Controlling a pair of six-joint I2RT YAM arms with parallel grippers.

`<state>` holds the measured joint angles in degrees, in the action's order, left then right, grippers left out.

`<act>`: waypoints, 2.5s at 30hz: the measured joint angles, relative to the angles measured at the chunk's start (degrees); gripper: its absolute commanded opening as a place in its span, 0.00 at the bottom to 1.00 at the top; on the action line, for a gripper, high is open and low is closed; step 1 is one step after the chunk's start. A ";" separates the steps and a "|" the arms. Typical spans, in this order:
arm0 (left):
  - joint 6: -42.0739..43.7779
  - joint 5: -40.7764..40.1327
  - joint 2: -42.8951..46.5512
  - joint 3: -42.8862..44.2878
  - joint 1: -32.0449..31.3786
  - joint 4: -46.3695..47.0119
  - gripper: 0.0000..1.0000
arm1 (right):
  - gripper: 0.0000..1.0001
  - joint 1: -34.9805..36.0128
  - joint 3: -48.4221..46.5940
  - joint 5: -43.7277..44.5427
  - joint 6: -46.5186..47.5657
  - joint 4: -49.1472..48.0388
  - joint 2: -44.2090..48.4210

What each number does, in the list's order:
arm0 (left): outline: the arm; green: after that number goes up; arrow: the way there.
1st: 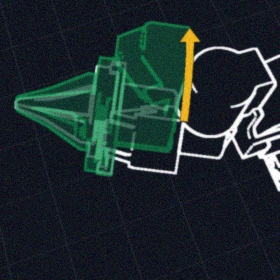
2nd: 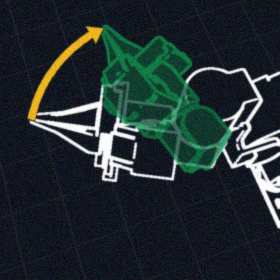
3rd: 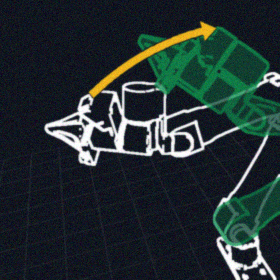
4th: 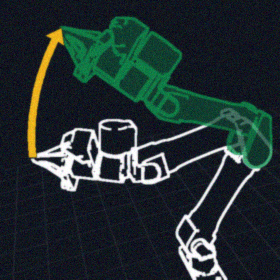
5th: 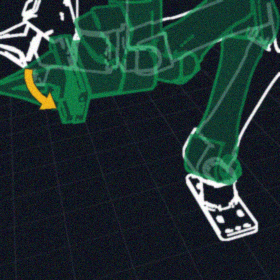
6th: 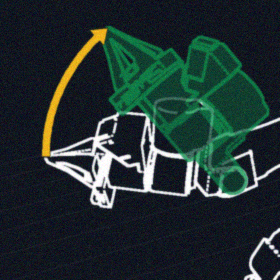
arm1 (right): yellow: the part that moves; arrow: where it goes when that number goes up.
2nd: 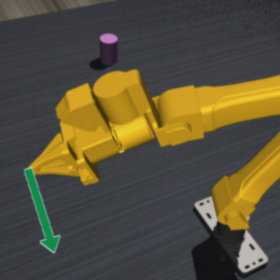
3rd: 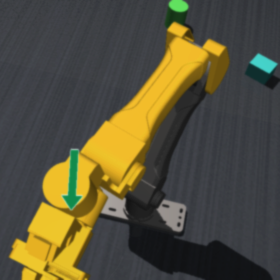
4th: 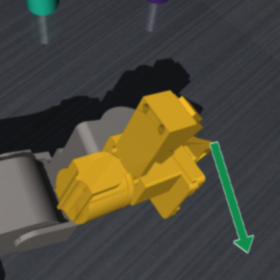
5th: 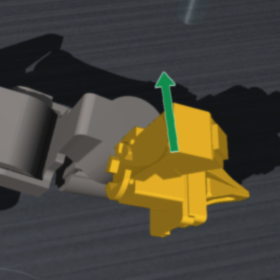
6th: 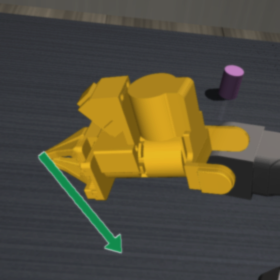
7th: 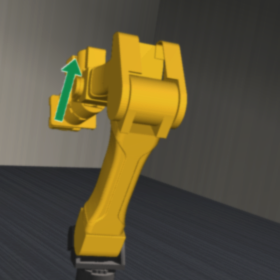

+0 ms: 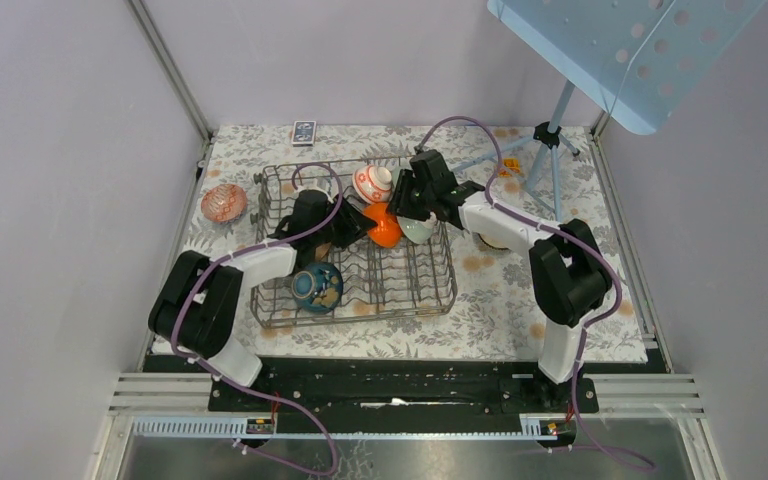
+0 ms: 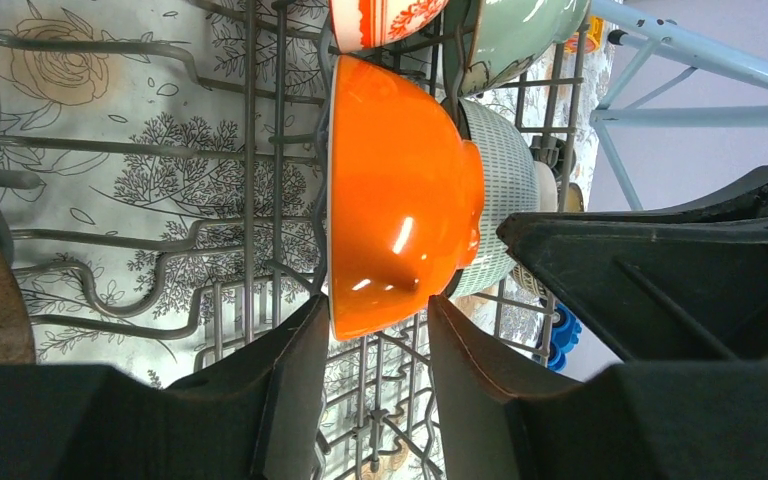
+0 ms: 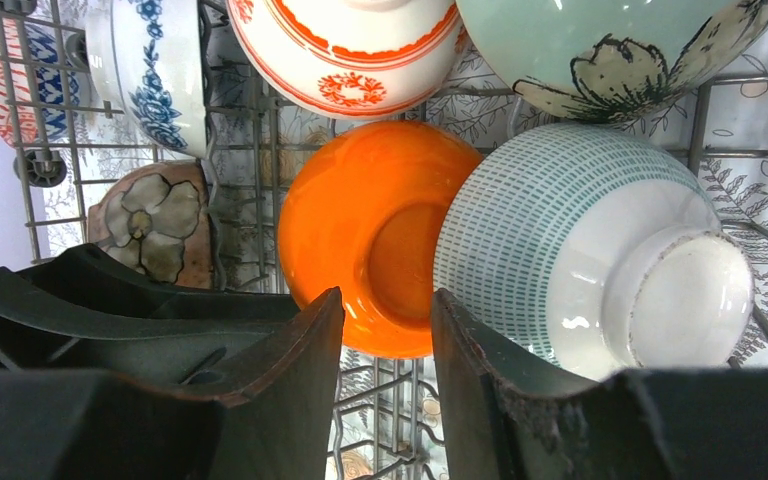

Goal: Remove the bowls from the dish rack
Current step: Pick up the bowl from the dish rack.

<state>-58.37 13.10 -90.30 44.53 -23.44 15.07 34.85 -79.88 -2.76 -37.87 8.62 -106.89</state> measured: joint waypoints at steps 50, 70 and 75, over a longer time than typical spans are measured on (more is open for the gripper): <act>-1.64 3.43 -0.72 -4.74 1.38 11.41 0.47 | 0.28 -1.11 -0.09 -7.91 -2.58 -3.17 -2.08; -2.56 4.52 -0.26 -4.83 3.39 16.46 0.42 | 0.29 -1.75 -0.09 -8.31 -2.58 -3.30 -2.08; -3.45 5.88 -1.44 -4.85 3.61 19.17 0.41 | 0.29 -2.32 -0.09 -8.37 -2.75 -3.78 -2.08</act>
<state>-61.82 18.98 -91.74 39.68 -19.84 34.24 32.53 -79.96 -11.14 -40.62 4.84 -108.97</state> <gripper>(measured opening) 0.418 0.291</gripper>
